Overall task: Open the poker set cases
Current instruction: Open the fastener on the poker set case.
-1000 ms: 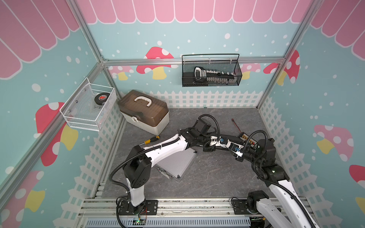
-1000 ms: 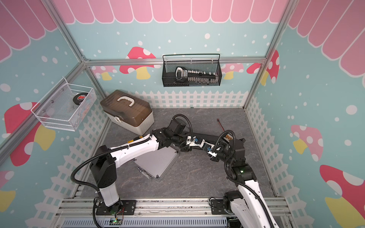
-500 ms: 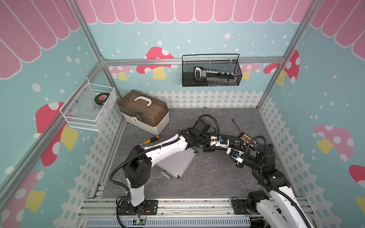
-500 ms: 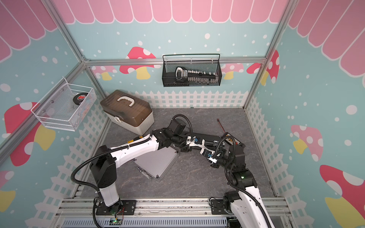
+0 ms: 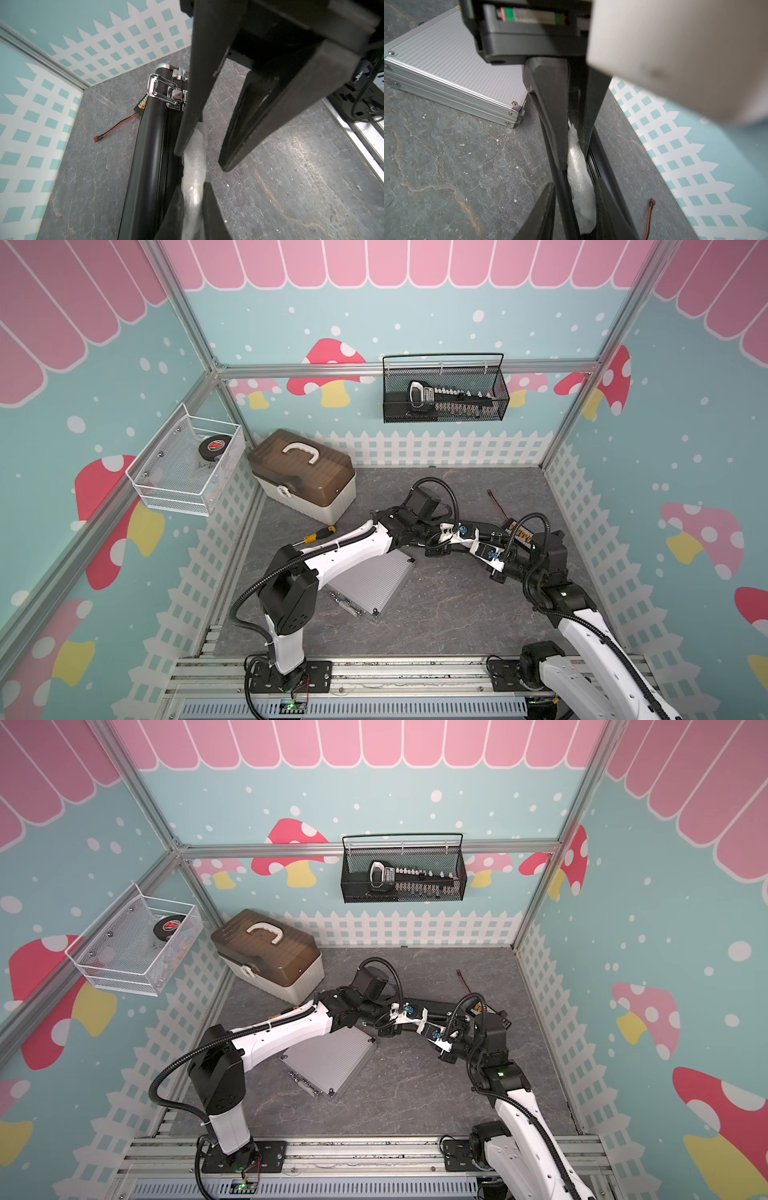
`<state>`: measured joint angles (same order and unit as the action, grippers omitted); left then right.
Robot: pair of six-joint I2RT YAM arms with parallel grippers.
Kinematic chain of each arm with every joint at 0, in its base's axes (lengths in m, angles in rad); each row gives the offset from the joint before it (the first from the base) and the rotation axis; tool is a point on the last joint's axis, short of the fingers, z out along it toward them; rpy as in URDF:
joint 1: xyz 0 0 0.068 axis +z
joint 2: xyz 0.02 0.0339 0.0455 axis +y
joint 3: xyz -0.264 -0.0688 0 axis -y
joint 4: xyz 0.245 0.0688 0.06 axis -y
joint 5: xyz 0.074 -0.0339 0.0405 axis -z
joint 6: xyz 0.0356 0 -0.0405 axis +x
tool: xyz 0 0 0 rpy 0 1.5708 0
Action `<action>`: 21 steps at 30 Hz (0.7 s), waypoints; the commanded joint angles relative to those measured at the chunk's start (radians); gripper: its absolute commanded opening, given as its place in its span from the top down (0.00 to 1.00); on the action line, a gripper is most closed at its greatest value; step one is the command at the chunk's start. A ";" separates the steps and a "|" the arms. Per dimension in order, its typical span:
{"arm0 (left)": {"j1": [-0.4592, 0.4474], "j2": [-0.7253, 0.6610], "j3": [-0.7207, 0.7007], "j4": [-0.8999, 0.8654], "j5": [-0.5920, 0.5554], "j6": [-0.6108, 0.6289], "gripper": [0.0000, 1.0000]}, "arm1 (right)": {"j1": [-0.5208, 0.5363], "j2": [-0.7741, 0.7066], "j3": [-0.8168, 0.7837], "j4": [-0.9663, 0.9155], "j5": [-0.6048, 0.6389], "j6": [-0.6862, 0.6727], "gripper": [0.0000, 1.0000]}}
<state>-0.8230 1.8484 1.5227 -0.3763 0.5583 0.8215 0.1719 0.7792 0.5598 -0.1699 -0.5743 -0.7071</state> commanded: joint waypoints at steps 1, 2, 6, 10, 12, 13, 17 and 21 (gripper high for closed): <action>-0.010 -0.046 0.009 0.053 0.062 0.032 1.00 | -0.001 0.014 0.022 0.000 0.022 0.009 0.67; -0.009 -0.047 0.007 0.054 0.065 0.034 1.00 | 0.000 0.015 0.023 0.010 0.027 0.026 0.66; -0.003 -0.052 -0.001 0.054 0.078 0.040 1.00 | -0.004 0.016 0.019 0.040 0.004 0.081 0.66; 0.008 -0.069 -0.017 0.054 0.100 0.048 1.00 | -0.012 0.042 0.019 0.052 -0.023 0.106 0.67; 0.013 -0.072 -0.019 0.054 0.110 0.053 1.00 | -0.017 0.055 0.023 0.059 -0.037 0.114 0.68; 0.016 -0.073 -0.019 0.054 0.113 0.054 1.00 | -0.019 0.063 0.025 0.063 -0.038 0.119 0.68; 0.024 -0.078 -0.021 0.054 0.140 0.065 1.00 | -0.037 0.076 0.024 0.090 -0.057 0.156 0.65; 0.030 -0.079 -0.016 0.054 0.163 0.068 1.00 | -0.039 0.089 0.028 0.090 -0.083 0.146 0.65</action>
<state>-0.7910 1.8416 1.4963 -0.3706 0.6224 0.8452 0.1371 0.8585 0.5655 -0.0959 -0.6258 -0.5808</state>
